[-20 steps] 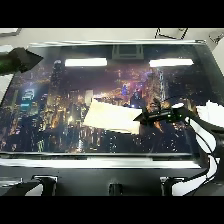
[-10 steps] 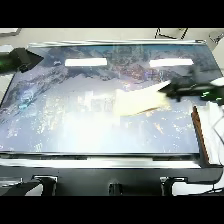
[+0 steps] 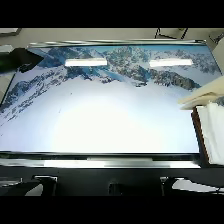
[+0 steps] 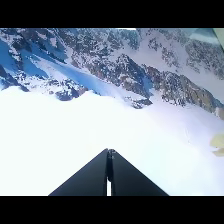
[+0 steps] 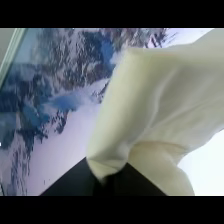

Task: Fold the clothes and pants, and hang the long-sleeved shirts on hangers.

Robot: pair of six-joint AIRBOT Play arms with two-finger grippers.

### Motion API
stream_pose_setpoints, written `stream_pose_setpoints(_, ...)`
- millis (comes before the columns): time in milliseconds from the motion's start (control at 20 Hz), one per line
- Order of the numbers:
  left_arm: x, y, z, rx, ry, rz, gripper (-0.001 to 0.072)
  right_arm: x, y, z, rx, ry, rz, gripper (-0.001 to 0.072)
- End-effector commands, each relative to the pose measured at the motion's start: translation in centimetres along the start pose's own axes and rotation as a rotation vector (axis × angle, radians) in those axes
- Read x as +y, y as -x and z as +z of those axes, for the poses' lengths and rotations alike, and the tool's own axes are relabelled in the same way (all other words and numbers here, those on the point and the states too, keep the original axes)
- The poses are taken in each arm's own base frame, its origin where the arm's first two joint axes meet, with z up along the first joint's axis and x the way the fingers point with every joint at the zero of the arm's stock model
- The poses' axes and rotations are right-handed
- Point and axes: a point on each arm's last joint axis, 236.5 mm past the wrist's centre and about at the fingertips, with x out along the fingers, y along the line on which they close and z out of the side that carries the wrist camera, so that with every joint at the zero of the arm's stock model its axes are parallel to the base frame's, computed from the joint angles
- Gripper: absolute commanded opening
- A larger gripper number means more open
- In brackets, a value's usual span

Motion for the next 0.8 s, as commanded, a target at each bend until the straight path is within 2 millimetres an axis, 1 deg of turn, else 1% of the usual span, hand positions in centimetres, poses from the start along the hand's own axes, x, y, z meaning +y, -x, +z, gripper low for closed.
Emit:
stream_pose_setpoints(0,0.0,0.0,0.0,0.000,-0.014,-0.001,0.0024,-3.2,5.5,2.5,-0.109,-0.140,-0.040,0.0033)
stream_pose_setpoints(100,0.0,0.0,0.0,0.000,-0.028,0.000,0.0024,-4.7,7.5,2.2,-0.115,-0.175,-0.064,0.0033)
stream_pose_setpoints(250,0.0,0.0,0.0,-0.001,-0.028,0.000,0.0024,-6.4,10.5,1.0,-0.112,-0.210,-0.104,0.0033)
stream_pose_setpoints(350,0.0,0.0,0.0,0.000,-0.028,0.000,0.0024,-8.1,12.6,0.3,-0.130,-0.262,-0.160,0.0033)
stream_pose_setpoints(400,0.0,0.0,0.0,0.000,-0.029,-0.001,0.0024,-9.0,13.5,-0.4,-0.124,-0.283,-0.192,0.0033)
stream_pose_setpoints(500,0.0,0.0,0.0,0.000,-0.029,-0.001,0.0024,-12.6,15.1,-2.5,-0.080,-0.331,-0.356,0.0033)
stream_pose_setpoints(550,0.0,0.0,0.0,0.000,-0.029,0.000,0.0024,-14.8,16.0,-3.3,-0.078,-0.363,-0.466,0.0034)
stream_pose_setpoints(600,0.0,0.0,0.0,0.000,-0.028,-0.001,0.0024,-16.1,16.6,-3.9,-0.079,-0.385,-0.531,0.0034)
stream_pose_setpoints(700,0.0,0.0,0.0,0.000,-0.028,-0.001,0.0025,-18.6,16.4,-6.0,-0.037,-0.445,-0.604,0.0034)
stream_pose_setpoints(750,0.0,0.0,0.0,0.000,-0.028,-0.001,0.0024,-19.9,15.7,-7.5,0.007,-0.468,-0.624,0.0034)
